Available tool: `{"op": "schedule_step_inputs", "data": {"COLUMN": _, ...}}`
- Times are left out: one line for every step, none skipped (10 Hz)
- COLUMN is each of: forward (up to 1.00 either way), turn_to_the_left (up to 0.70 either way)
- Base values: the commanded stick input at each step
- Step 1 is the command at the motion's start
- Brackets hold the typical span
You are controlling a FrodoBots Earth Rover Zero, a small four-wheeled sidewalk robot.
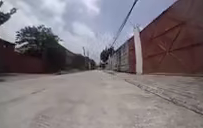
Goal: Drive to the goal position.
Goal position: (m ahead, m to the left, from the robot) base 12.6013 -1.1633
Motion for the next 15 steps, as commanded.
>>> {"op": "schedule_step_inputs", "data": {"forward": 0.50, "turn_to_the_left": 0.01}}
{"op": "schedule_step_inputs", "data": {"forward": 0.50, "turn_to_the_left": 0.01}}
{"op": "schedule_step_inputs", "data": {"forward": 0.50, "turn_to_the_left": 0.01}}
{"op": "schedule_step_inputs", "data": {"forward": 0.50, "turn_to_the_left": 0.01}}
{"op": "schedule_step_inputs", "data": {"forward": 0.50, "turn_to_the_left": 0.01}}
{"op": "schedule_step_inputs", "data": {"forward": 0.50, "turn_to_the_left": 0.01}}
{"op": "schedule_step_inputs", "data": {"forward": 0.50, "turn_to_the_left": 0.01}}
{"op": "schedule_step_inputs", "data": {"forward": 0.50, "turn_to_the_left": 0.01}}
{"op": "schedule_step_inputs", "data": {"forward": 0.50, "turn_to_the_left": 0.01}}
{"op": "schedule_step_inputs", "data": {"forward": 0.50, "turn_to_the_left": 0.01}}
{"op": "schedule_step_inputs", "data": {"forward": 0.50, "turn_to_the_left": 0.01}}
{"op": "schedule_step_inputs", "data": {"forward": 0.50, "turn_to_the_left": 0.01}}
{"op": "schedule_step_inputs", "data": {"forward": 0.50, "turn_to_the_left": 0.01}}
{"op": "schedule_step_inputs", "data": {"forward": 0.50, "turn_to_the_left": 0.01}}
{"op": "schedule_step_inputs", "data": {"forward": 0.50, "turn_to_the_left": 0.01}}
